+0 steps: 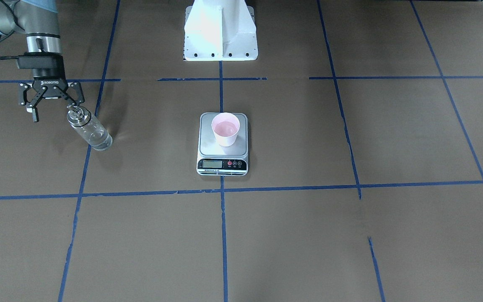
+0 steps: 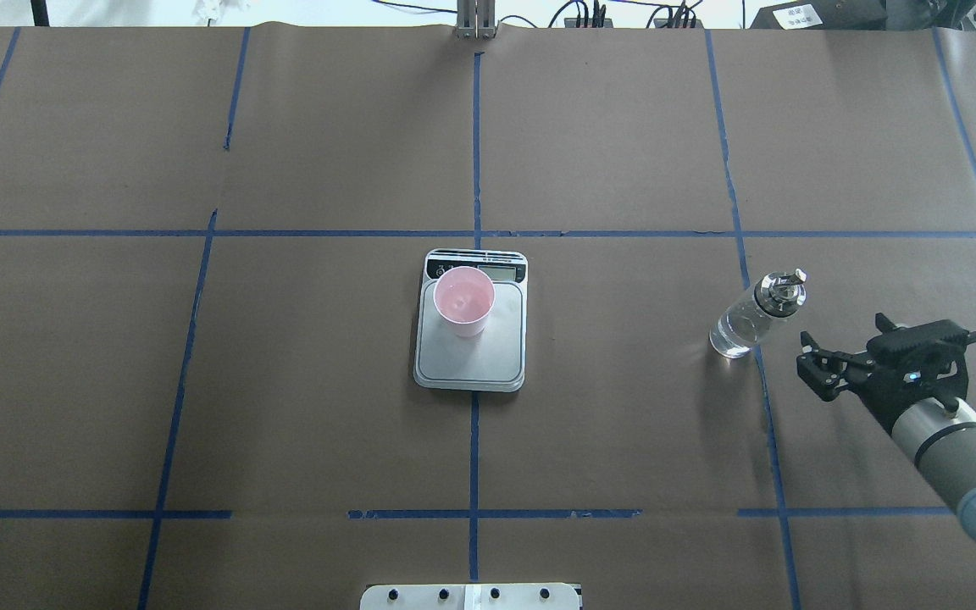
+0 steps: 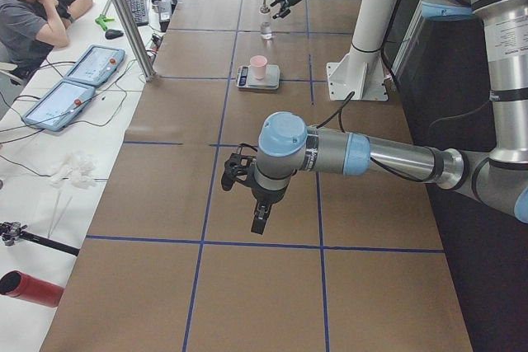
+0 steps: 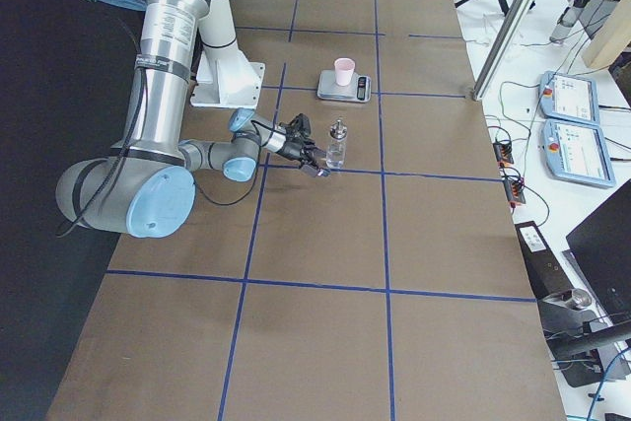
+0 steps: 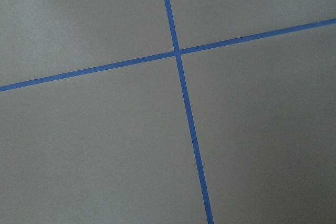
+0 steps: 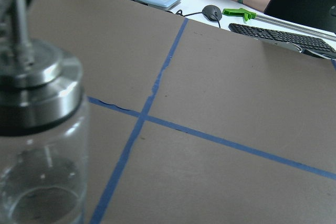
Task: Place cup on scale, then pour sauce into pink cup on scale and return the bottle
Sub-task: 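Open the right gripper and withdraw it from the bottle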
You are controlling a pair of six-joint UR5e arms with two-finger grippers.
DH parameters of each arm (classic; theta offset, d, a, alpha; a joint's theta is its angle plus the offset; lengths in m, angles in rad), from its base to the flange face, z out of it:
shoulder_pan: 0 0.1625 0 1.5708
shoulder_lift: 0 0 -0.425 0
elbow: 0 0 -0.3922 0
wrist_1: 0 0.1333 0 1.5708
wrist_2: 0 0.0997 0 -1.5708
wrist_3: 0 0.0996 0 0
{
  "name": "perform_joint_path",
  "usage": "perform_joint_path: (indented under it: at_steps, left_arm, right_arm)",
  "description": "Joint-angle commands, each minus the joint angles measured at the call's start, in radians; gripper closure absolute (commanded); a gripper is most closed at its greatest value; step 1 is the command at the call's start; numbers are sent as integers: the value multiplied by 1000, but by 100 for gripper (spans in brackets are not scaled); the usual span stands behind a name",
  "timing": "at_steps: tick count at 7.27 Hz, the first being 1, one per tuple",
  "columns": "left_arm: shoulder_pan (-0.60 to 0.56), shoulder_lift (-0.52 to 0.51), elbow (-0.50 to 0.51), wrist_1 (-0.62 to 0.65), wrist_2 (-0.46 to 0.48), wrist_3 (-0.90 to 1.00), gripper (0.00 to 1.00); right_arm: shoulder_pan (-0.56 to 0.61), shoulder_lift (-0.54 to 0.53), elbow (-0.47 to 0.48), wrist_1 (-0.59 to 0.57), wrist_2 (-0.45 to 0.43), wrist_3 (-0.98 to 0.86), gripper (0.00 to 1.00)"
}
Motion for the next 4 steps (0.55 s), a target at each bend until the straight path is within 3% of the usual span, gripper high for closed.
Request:
perform_joint_path:
  at_steps: [1,4]
  left_arm:
    - [0,0,-2,0,-2,0,0]
    - [2,0,0,0,-14,2,0]
  right_arm:
    - [239,-7,-54,116,270,-225,0]
    - [661,2,-61,103,797,-524,0]
